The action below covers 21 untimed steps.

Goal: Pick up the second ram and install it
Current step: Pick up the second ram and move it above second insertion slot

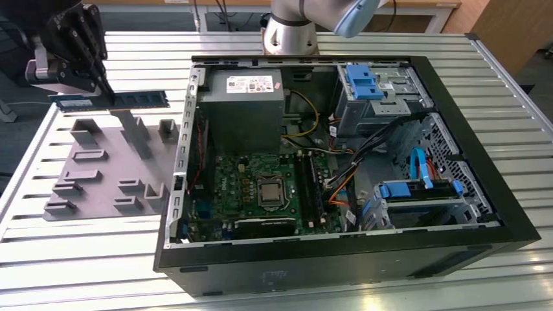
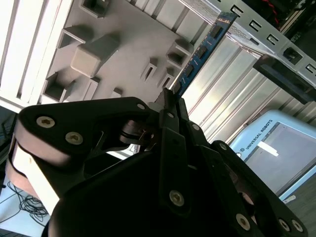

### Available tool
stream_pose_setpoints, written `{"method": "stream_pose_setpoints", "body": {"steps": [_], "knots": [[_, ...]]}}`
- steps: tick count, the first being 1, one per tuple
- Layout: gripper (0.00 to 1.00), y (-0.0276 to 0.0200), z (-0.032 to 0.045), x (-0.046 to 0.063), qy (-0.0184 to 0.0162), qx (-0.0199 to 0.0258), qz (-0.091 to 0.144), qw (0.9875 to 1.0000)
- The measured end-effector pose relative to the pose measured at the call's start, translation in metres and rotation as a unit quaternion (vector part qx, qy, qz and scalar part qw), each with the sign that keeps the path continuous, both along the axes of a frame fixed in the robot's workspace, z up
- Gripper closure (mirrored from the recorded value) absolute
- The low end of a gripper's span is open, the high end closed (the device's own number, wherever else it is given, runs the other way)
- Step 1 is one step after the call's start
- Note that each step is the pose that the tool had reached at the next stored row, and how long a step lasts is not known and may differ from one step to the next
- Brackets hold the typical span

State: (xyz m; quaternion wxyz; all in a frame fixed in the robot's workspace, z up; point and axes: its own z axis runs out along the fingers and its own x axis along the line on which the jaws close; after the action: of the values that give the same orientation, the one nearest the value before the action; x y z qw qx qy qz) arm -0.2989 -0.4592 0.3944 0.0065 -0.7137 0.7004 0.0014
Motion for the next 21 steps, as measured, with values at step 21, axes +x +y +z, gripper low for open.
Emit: {"method": "stream_pose_setpoints", "body": {"steps": [21], "knots": [[0.86,0.0,0.0001,0.014,0.0,0.0,0.0,1.0]]}}
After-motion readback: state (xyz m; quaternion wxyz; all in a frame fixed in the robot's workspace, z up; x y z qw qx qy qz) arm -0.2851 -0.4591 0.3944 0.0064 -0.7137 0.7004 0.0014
